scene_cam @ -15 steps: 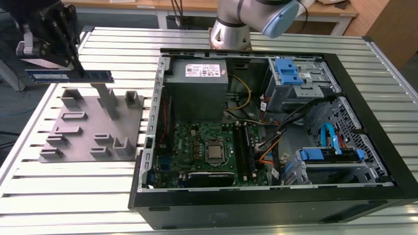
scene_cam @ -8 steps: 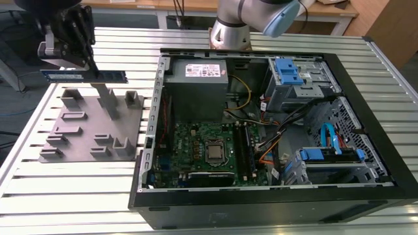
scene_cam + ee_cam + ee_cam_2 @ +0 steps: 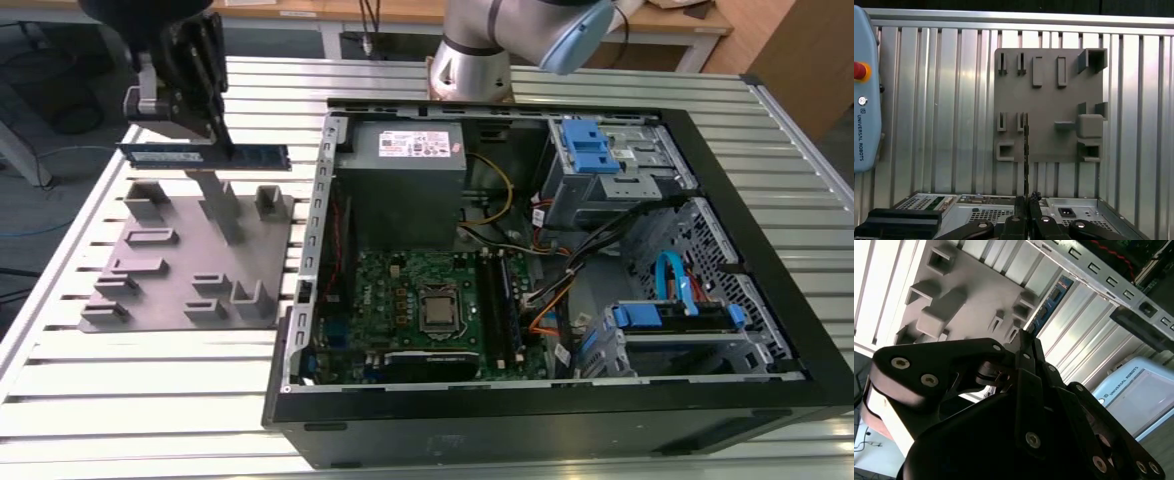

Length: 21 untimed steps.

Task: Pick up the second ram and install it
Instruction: 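Pick up the second ram and move it above second insertion slot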

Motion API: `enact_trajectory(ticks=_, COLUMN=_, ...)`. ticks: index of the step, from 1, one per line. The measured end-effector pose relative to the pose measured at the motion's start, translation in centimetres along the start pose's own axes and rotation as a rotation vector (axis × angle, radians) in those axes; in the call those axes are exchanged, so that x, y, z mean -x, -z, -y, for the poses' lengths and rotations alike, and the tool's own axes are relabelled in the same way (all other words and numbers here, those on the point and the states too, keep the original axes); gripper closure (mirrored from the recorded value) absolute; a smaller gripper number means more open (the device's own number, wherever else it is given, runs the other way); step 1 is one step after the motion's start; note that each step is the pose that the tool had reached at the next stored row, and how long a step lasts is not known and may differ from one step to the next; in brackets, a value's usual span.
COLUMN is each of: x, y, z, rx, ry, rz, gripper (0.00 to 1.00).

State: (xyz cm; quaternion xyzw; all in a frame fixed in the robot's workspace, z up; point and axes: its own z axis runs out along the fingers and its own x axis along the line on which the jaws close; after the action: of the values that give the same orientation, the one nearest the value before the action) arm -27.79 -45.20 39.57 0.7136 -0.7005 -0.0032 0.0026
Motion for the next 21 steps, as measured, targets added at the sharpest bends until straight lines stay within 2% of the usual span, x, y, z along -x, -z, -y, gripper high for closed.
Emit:
enact_trajectory(ticks=10, x=-0.05, y=0.03, z=3.86, rx=0.0083, ry=0.0, rz=0.0002, gripper=0.86)
enact_trajectory(ticks=21, x=-0.11, y=0.06, z=7.43, rx=0.0166, ry=0.0, rz=0.0004, gripper=0.86)
